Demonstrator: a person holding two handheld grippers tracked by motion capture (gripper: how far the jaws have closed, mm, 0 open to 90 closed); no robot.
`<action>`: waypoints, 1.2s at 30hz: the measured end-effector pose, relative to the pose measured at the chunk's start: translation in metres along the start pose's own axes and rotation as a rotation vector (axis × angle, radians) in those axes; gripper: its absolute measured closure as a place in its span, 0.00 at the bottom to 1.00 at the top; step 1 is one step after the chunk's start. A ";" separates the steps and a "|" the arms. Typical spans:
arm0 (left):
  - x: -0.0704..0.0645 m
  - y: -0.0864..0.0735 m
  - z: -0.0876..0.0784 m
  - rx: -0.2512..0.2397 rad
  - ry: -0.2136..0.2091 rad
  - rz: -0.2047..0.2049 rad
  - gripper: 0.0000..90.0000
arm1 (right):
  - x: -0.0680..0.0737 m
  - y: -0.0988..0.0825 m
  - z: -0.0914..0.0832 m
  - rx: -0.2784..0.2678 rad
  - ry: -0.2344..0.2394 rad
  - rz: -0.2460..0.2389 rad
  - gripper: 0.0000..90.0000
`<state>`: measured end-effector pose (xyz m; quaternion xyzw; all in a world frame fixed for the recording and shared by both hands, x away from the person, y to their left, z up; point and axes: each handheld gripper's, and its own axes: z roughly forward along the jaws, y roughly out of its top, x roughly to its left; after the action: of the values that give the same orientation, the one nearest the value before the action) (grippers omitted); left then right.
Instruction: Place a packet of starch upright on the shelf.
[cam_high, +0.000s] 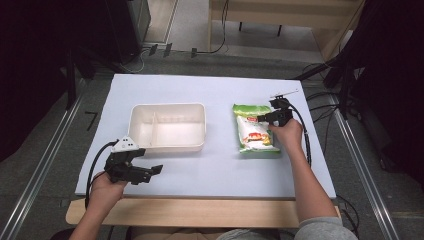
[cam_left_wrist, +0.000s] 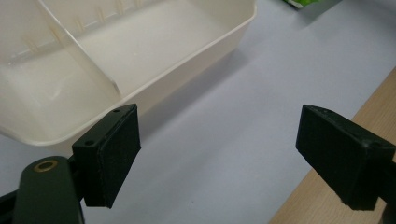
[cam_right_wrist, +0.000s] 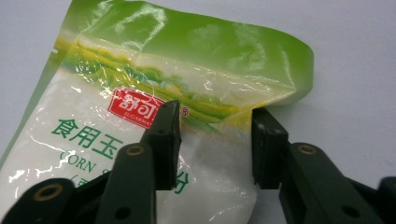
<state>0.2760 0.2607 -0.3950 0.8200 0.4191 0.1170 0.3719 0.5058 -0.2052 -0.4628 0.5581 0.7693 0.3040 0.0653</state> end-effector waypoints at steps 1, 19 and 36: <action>0.000 0.000 0.000 -0.002 -0.004 0.000 0.16 | 0.000 0.000 0.000 0.006 0.010 -0.005 0.81; 0.001 0.000 -0.002 -0.010 -0.022 -0.006 0.16 | 0.005 0.003 -0.012 -0.009 0.078 0.010 1.00; 0.003 0.002 -0.003 -0.015 -0.022 -0.007 0.16 | 0.022 0.004 -0.066 -0.095 0.113 -0.021 1.00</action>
<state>0.2776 0.2640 -0.3919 0.8170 0.4170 0.1095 0.3830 0.4719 -0.2110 -0.4025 0.5284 0.7623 0.3703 0.0512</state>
